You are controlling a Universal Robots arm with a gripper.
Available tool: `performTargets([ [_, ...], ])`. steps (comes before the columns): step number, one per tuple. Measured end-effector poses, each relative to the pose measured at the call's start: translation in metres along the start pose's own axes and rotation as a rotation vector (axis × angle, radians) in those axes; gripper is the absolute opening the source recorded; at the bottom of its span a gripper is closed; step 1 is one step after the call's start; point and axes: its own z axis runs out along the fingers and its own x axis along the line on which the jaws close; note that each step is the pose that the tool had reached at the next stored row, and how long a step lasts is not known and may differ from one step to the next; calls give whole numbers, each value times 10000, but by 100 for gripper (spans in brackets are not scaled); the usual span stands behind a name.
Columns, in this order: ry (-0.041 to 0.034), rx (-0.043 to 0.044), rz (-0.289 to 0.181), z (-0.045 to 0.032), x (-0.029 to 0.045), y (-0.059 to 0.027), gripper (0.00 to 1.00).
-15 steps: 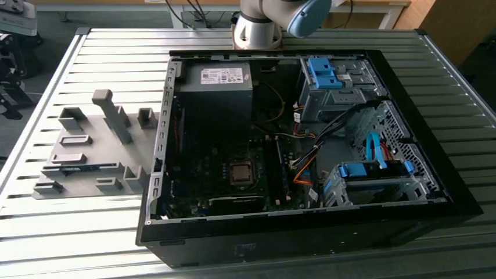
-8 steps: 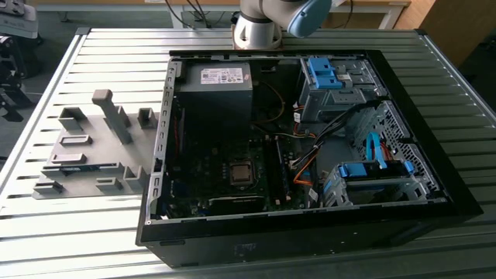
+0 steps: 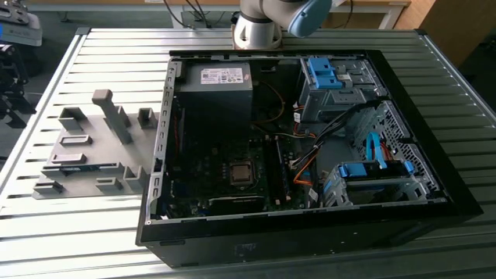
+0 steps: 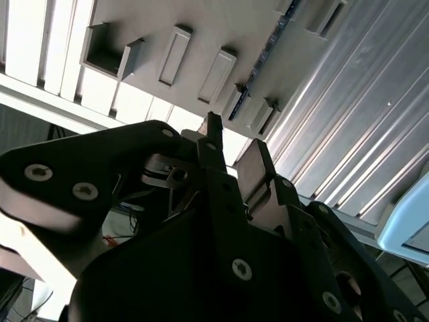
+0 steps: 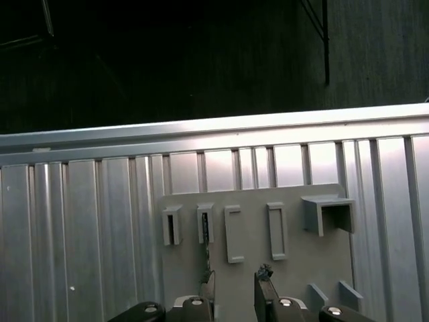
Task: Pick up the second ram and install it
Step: 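Pick up the second ram and move it above second insertion slot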
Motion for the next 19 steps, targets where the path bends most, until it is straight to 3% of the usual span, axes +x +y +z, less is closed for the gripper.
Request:
performTargets([
  [7, 0, 0, -112, 94, 60, -17, 37],
  [19, 0, 4, -153, 111, 72, -20, 37],
])
